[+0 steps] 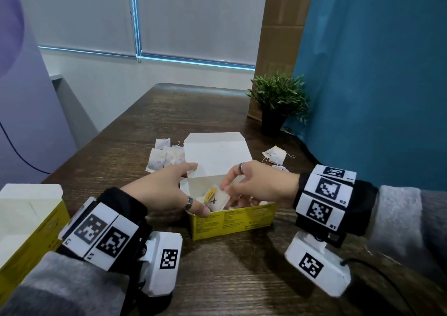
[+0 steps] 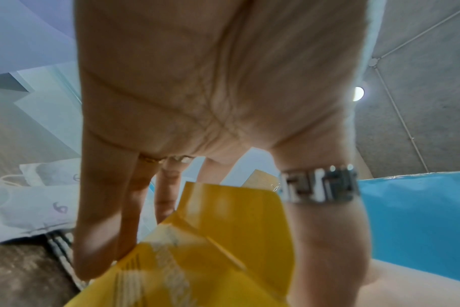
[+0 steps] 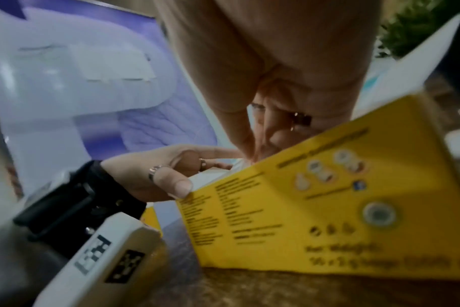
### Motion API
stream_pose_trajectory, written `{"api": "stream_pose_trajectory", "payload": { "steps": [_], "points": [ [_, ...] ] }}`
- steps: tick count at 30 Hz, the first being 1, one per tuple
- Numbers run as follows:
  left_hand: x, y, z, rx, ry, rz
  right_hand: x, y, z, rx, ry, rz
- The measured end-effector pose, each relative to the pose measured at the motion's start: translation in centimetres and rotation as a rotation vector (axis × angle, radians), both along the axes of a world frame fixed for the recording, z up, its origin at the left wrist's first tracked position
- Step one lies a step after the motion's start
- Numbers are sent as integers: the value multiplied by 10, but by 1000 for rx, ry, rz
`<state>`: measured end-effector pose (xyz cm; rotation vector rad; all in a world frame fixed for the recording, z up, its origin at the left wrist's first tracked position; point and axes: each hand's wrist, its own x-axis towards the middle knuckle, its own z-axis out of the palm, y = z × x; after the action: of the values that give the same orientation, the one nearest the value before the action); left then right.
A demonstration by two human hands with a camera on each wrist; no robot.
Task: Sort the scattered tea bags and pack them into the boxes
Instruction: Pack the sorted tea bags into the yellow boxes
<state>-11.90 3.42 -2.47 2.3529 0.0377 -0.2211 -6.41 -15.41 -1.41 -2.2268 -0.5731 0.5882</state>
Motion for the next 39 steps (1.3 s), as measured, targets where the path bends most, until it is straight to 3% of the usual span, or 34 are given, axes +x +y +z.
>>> {"api": "stream_pose_trajectory", "payload": {
  "steps": [6,10,15,17,19,23,25,28,30,32,36,39],
  "points": [
    [0,0,0,-20,4,-2,12,3,8,-443,-487,403],
    [1,2,-1,-19,8,-1,13,7,7,-492,-571,425],
    [1,1,0,-6,0,-2,2,10,-1,-457,-840,363],
    [1,1,-1,-1,-4,-1,-2,10,1,-476,-797,415],
    [1,1,-1,-5,-4,0,3,7,9,-387,-633,422],
    [1,2,-1,-18,-2,0,56,-24,46,7,-464,-13],
    [1,3,-1,-9,8,-5,92,-52,53,-41,-461,-199],
    [0,2,-1,-14,12,-13,139,-87,27,-277,-318,-312],
    [-1,1,0,-26,3,-1,157,-98,-1,-411,-186,-300],
    [-1,1,0,-26,8,2,165,-100,-21,-402,-73,-304],
    [1,1,-1,-26,11,17,168,-100,-37,-434,-45,-326],
    [2,4,-2,-22,9,7,171,-101,-40,-475,-10,-228]
  ]
}}
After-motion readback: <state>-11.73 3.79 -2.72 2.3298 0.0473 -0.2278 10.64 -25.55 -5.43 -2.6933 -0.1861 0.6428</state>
